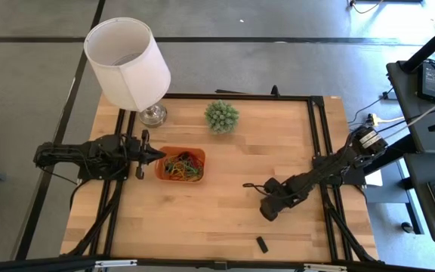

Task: Pick and place rubber bands into bin
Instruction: Put the blue rubber band into the orange bin

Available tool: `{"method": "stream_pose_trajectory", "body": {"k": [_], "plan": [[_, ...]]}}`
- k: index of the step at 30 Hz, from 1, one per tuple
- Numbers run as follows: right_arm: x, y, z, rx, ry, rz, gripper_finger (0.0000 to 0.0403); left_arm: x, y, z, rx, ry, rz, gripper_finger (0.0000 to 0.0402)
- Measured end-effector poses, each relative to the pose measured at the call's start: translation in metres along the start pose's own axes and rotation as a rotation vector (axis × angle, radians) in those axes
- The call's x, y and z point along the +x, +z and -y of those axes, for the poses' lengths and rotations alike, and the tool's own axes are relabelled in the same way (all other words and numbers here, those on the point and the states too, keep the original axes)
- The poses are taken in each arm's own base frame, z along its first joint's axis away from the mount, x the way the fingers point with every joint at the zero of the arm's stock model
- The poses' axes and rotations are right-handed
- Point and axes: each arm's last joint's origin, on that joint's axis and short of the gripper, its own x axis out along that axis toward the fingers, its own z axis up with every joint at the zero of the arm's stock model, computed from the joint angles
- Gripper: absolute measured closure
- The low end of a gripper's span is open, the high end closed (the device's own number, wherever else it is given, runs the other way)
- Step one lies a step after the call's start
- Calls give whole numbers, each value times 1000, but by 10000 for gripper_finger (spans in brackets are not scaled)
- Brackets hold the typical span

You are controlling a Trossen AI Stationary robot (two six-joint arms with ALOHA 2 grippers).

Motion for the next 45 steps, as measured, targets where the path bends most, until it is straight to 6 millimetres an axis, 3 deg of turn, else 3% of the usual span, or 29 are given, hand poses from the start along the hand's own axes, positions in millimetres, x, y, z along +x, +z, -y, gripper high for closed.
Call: {"method": "stream_pose_trajectory", "body": {"k": [6, 11, 16, 25, 34, 45], "plan": [[-3, 1, -4, 0, -9, 6, 396, 0, -2, 0, -1, 2, -19, 398], [-12, 2, -13, -5, -13, 30, 401, 0, -3, 0, -53, 2, -28, 400], [-37, 6, -26, -26, -35, 107, 401, 0, -3, 0, -70, 1, -29, 399], [-101, 22, -52, -96, -28, 244, 402, 0, -3, 0, -18, 1, -29, 399], [-144, 72, -73, -184, 98, 413, 403, 0, -2, -1, -17, 16, -24, 400], [-167, 158, -103, -343, 203, 651, 403, 0, 1, 1, 57, -19, 10, 400]]}}
